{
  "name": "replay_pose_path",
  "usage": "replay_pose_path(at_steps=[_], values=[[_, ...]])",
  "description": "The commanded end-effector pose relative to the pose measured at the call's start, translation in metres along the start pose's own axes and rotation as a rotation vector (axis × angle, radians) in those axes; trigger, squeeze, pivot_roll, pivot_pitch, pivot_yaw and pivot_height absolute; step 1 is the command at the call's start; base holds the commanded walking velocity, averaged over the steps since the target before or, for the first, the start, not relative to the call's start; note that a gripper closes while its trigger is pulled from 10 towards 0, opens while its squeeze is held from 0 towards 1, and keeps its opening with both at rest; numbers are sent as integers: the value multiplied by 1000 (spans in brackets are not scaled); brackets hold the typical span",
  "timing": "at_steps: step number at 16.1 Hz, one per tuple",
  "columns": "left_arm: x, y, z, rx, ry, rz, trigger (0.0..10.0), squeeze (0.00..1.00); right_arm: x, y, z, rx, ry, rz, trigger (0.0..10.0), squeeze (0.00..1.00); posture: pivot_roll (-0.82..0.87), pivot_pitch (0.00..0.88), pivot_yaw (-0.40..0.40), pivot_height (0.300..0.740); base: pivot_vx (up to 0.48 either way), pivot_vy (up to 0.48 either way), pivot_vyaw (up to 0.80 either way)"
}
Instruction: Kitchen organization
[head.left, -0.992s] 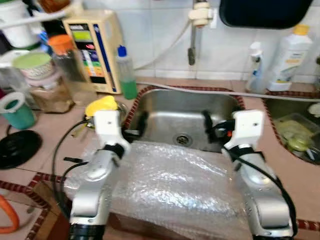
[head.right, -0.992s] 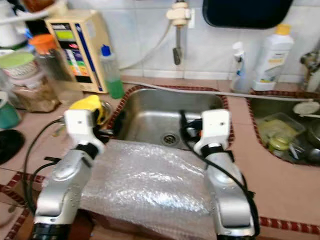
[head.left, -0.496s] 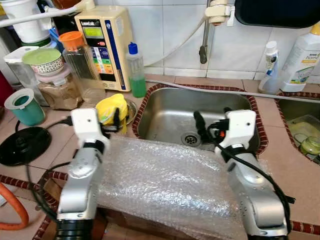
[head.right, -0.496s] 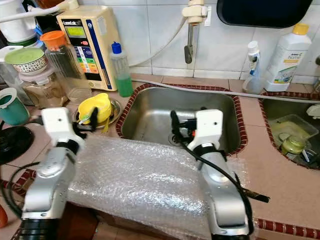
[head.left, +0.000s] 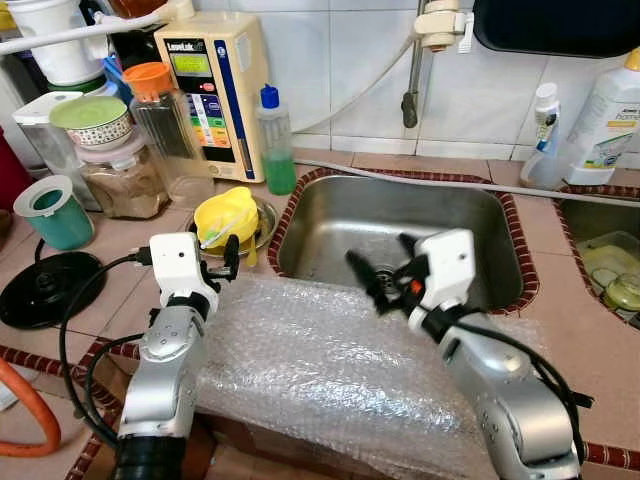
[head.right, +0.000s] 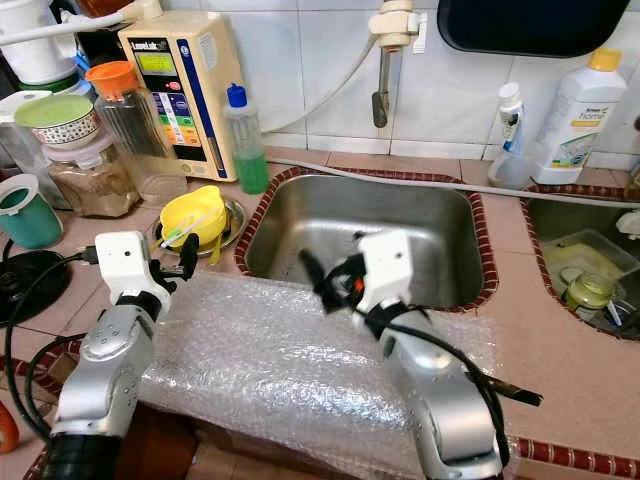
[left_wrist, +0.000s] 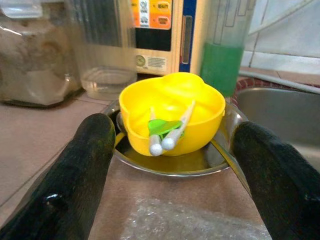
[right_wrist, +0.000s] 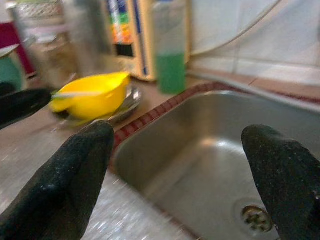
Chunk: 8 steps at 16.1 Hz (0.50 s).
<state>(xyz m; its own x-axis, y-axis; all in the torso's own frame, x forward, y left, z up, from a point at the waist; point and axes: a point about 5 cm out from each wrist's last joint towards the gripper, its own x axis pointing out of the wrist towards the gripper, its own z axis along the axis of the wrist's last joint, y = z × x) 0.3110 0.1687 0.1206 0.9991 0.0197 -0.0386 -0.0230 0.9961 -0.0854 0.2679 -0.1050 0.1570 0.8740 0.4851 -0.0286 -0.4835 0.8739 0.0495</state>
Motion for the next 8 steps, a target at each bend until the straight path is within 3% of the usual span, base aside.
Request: replay_pose_path(at_steps=[1,2,3,4,8], values=[[4,4,4,5,-16,1,10000,0,-2,7,4,-12,-5,43,10000,0,-8,0,85,740,0,0,0],[6,4,2,-5,-16,-7,10000,0,-3,9,3,-9,2,61,10000,0,-11,0,86,740,0,0,0],[8,4,2,-22,-22,-21,6157,0,-4,12,3,-11,5,73,10000,0,-13,0,88,740,0,0,0],[8,5,1,-25,-24,-24,0,0,-4,13,2,-13,11,79,10000,0,-13,0,88,740,0,0,0],[14,10,-3,-28,-10,-9,0,0,-6,21,1,-1,27,132,10000,0,-15,0,92,740,0,0,0]])
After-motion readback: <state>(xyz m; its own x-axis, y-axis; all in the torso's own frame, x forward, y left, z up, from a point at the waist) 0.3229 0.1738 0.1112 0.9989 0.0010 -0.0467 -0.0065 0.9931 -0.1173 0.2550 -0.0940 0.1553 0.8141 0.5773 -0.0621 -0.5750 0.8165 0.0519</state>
